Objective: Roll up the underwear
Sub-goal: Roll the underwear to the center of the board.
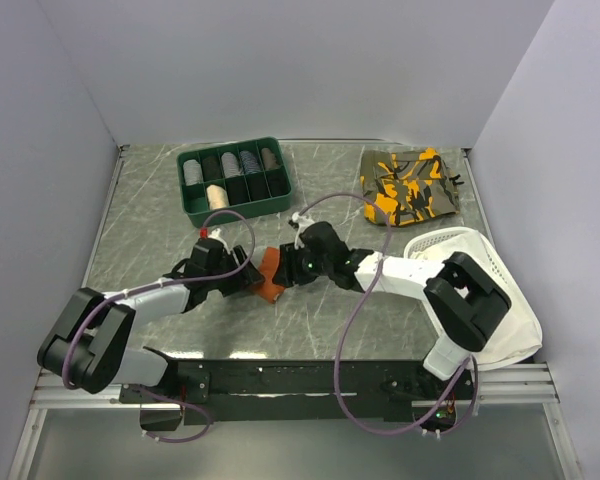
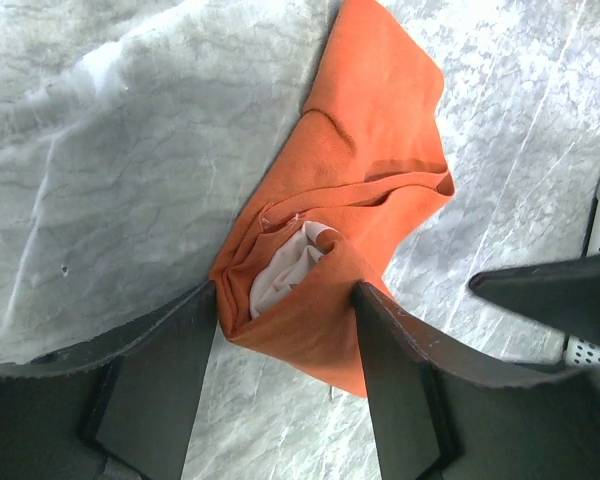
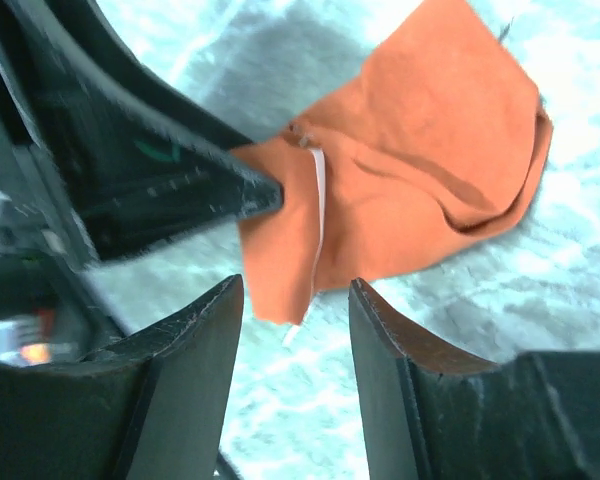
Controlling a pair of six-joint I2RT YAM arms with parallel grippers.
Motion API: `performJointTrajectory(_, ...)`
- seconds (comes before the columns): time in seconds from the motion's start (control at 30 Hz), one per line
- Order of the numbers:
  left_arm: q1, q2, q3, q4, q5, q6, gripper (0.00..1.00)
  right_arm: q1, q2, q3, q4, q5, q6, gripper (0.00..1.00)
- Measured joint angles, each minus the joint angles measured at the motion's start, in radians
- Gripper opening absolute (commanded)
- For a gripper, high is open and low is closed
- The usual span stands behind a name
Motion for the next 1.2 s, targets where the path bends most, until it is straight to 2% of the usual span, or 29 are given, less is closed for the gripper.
performJointTrajectory(0.33,-0.005,0.028,0.025,-0.002,-0.003,0.0,0.64,0.191,-0.026,-0.023,-0.061,0.253,-0.138,0.56)
performJointTrajectory(0.63,-0.006,0.048,0.042,-0.006,-0.003,0.0,0.64,0.282,-0.021,0.06,-0.108,0.443,-0.224,0.59)
performJointTrajectory(1.2,-0.007,0.053,0.043,-0.002,-0.002,-0.001,0.64,0.324,0.144,0.141,-0.151,0.571,-0.292,0.59)
